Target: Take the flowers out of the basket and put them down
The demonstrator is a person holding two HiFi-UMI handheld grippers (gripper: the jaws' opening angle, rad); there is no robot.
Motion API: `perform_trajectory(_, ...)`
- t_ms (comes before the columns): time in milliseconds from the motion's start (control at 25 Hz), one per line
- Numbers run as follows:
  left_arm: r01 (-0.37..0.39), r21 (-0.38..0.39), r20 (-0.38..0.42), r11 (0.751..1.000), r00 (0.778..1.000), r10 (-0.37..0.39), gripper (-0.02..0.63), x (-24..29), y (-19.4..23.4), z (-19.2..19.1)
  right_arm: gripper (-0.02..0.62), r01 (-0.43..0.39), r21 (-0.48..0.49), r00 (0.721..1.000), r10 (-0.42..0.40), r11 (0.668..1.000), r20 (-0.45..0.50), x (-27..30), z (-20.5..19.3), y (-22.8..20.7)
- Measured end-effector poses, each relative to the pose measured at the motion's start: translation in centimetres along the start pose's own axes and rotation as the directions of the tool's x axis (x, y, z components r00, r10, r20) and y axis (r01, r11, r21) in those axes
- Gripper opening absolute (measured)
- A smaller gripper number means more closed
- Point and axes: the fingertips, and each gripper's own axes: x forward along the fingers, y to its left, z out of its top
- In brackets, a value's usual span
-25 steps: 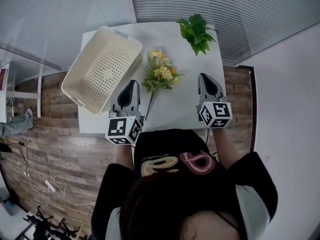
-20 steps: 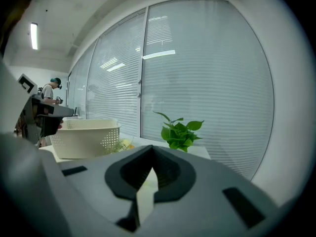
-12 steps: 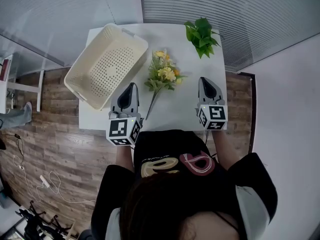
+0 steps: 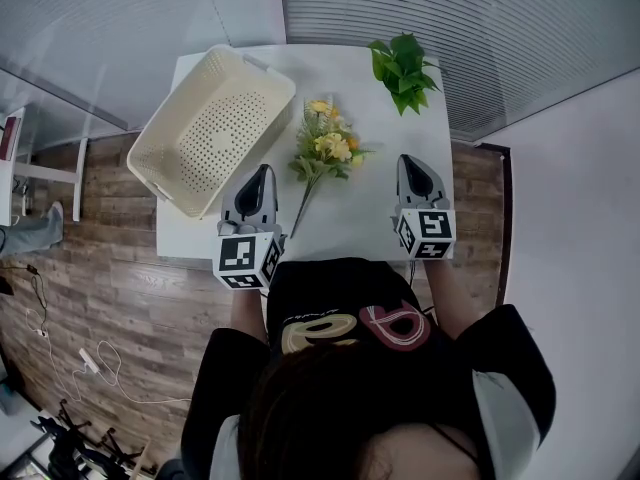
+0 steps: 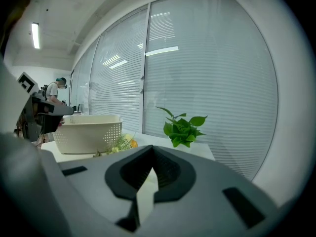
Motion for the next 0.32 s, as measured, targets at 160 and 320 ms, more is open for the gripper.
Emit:
perform_trajectory(160, 0.002, 0.001, -0.008, 1.0, 1.0, -0.002, 0.018, 0.06, 0.02, -0.18, 0.008, 0.0, 0.006, 1.0, 0.0, 1.0, -0.007, 0.16, -0.29, -0.06)
perform_trajectory(320, -0.004, -0.003, -0.018, 1.0, 1.0, 0.004, 0.017, 0.07, 0.18, -0.53, 0.008, -0.002, 0.002, 1.0, 0.002, 1.0, -0.019, 0.31, -0.7, -0.01)
